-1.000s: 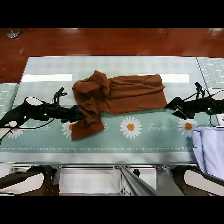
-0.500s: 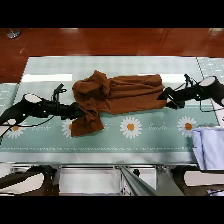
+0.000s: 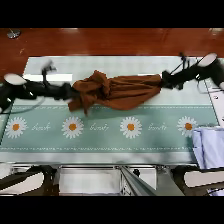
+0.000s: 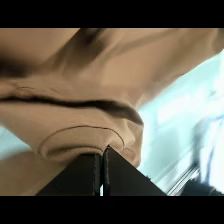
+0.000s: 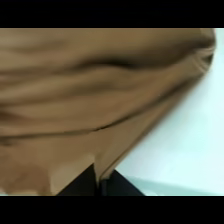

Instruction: Fold the shirts.

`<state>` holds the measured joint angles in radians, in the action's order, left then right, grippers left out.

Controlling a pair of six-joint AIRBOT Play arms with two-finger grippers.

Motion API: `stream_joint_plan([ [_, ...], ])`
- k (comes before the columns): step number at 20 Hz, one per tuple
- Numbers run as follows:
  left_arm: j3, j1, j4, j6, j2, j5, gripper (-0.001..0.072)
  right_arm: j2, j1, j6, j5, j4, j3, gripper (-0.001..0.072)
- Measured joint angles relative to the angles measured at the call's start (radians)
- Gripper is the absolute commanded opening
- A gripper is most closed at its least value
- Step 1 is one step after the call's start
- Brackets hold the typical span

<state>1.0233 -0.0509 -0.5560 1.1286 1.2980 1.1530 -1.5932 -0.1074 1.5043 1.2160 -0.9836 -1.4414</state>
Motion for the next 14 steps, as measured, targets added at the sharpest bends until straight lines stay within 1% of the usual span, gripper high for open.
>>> stream_joint_plan([
  [3, 0.233, -0.013, 0.019, 0.008, -0.051, 0.028, 0.0022, 0.120, 0.003, -0.014, 0.024, -0.007, -0.198, 0.0027],
  [8, 0.652, -0.036, 0.028, 0.067, -0.160, 0.042, 0.0021, 0.379, 0.004, -0.039, 0.019, -0.043, -0.483, 0.0028],
  [11, 0.837, -0.066, -0.063, 0.155, -0.237, 0.047, 0.0021, 0.550, 0.004, -0.046, 0.051, -0.084, -0.555, 0.0028],
  [14, 0.945, -0.089, -0.202, 0.221, -0.340, 0.063, 0.0021, 0.703, 0.004, -0.046, 0.080, -0.119, -0.583, 0.0028],
])
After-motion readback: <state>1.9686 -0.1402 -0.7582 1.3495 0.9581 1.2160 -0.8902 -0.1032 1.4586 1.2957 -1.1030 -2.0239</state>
